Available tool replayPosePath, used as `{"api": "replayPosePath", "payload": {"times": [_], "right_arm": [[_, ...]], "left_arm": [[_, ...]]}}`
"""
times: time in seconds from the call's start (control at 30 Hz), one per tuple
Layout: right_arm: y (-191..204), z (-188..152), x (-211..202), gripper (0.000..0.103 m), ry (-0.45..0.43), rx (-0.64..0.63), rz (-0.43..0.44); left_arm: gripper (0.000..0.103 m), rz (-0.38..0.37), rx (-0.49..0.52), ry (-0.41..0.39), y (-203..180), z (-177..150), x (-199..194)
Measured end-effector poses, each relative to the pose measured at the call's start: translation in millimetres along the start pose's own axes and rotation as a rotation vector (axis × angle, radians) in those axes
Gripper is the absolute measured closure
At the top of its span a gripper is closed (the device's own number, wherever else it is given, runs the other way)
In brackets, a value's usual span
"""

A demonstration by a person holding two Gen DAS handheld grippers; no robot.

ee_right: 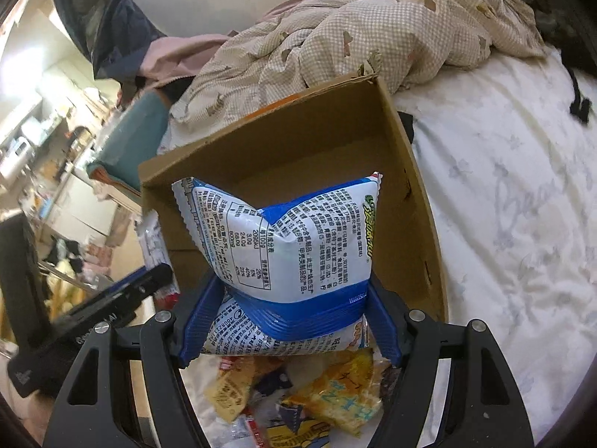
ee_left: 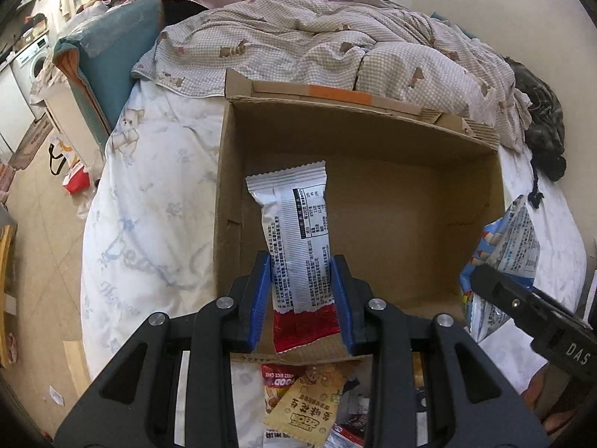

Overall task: Organize snacks
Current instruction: 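Carry both packets over the cardboard box and open both tools to drop them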

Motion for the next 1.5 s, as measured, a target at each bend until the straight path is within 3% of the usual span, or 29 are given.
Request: {"api": "replayPosePath", "payload": {"times": [0.33,0.8,0.87,0.93,1.0,1.3,1.5], "right_arm": [[-5,5,11,0.027,0.013,0.031,-0.024],[-10,5,12,0.020,0.006,0.069,-0.007],[-10,5,11,0.017,0.001,0.073,0.002],[-8,7,9,0.016,-0.012,0.072,0.008],[-6,8,6,0.010,-0.029,0.066,0.015],[1,16,-17,0.005,-0.114,0.033,0.033],[-4,12,-28,0.005,-0.129,0.040,-0.026]], "left_arm": [[0.074,0.028,0.018,-0.024,1,-1,-4],[0.074,0.004,0.007,-0.032,3,1,-9],[0.062,0.002,0.012,-0.034,2,2,-11],[0.026,0.004,0.005,-0.043,2,3,-14],[0.010,-0.001,-0.015,-0.070,4,4,-19],[0.009,-0.007,-0.010,-0.111,4,4,-32],[0.009,0.003,-0.027,-0.144,12,0,-50]]}}
Point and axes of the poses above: each gripper's, at about its wrist camera, not at the fingertips, and x roughly the way its jaws point, y to its left, z to its top, the point moved 4 cm from there along x, roughly the way its jaws point, and after that the axes turned 9 degrees about x, right-handed, at the moved point
